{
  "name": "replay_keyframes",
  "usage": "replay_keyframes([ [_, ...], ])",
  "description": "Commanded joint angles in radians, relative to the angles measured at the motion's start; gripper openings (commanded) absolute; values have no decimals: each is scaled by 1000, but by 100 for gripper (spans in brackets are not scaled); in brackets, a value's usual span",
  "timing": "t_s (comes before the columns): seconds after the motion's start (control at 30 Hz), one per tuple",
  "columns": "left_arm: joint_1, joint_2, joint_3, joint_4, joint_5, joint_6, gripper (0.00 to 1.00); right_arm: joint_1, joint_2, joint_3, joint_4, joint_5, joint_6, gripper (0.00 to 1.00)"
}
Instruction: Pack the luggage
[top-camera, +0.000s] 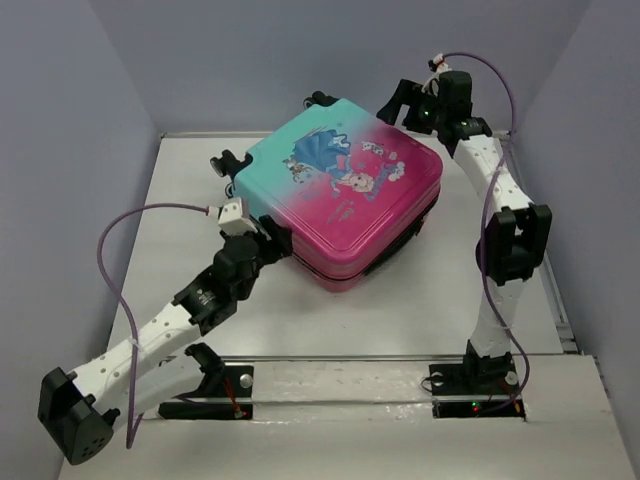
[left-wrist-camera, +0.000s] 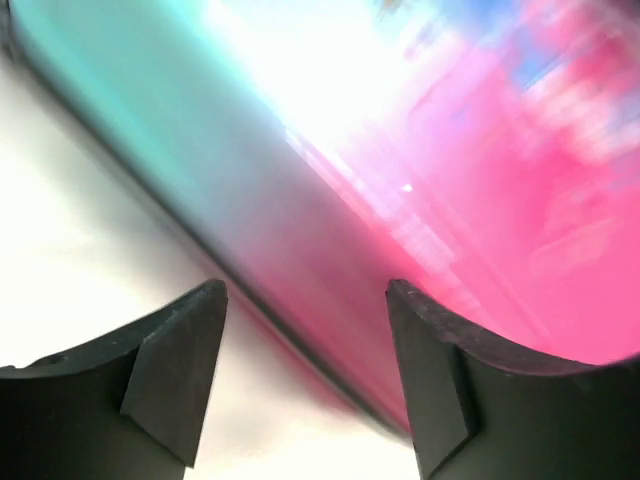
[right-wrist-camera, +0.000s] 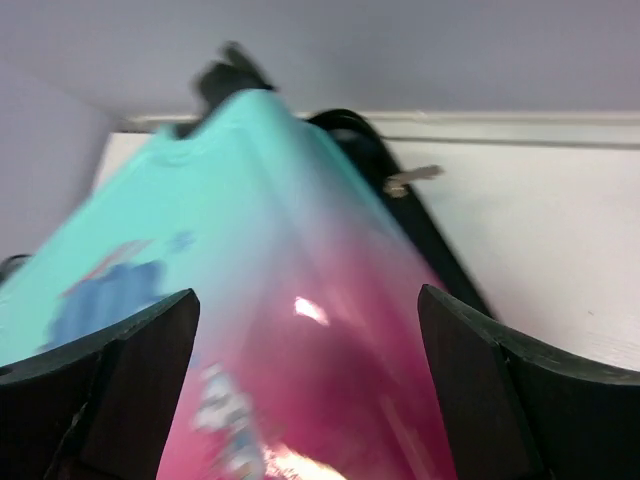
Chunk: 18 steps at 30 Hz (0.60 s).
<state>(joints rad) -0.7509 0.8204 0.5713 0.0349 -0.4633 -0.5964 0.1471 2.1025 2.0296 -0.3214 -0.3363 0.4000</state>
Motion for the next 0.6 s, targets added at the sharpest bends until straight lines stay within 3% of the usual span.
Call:
replay_keyframes([
  [0.0, 16, -53, 215, 227, -106, 27, 93, 25, -254, -142, 5, -6, -33, 96],
  [0.1, 155, -9, 300, 182, -22, 6, 98, 12, -392, -282, 73, -9, -53, 96],
  [0.13, 274, 31, 306, 183, 106, -28, 99, 12, -424, -311, 82, -15, -72, 96],
  [0.23, 444, 109, 312, 203, 292, -94, 99, 12, -556, -453, 117, -38, -87, 96],
  [0.3, 560, 152, 315, 214, 349, -117, 99, 12, -640, -564, 149, -56, -84, 94],
  [0.33, 594, 199, 318, 235, 383, -126, 99, 12, -739, -630, 197, -64, -81, 88],
  [0.4, 687, 294, 340, 249, 529, -164, 99, 12, -897, -855, 281, -55, -60, 38],
  [0.47, 741, 359, 345, 276, 696, -206, 99, 12, -996, -998, 329, -56, -26, 7],
  [0.5, 772, 388, 346, 304, 734, -244, 99, 12, -1038, -1122, 376, -69, -17, 7],
  [0.57, 806, 460, 360, 309, 775, -259, 99, 12, -1132, -1218, 393, -78, 6, 7],
])
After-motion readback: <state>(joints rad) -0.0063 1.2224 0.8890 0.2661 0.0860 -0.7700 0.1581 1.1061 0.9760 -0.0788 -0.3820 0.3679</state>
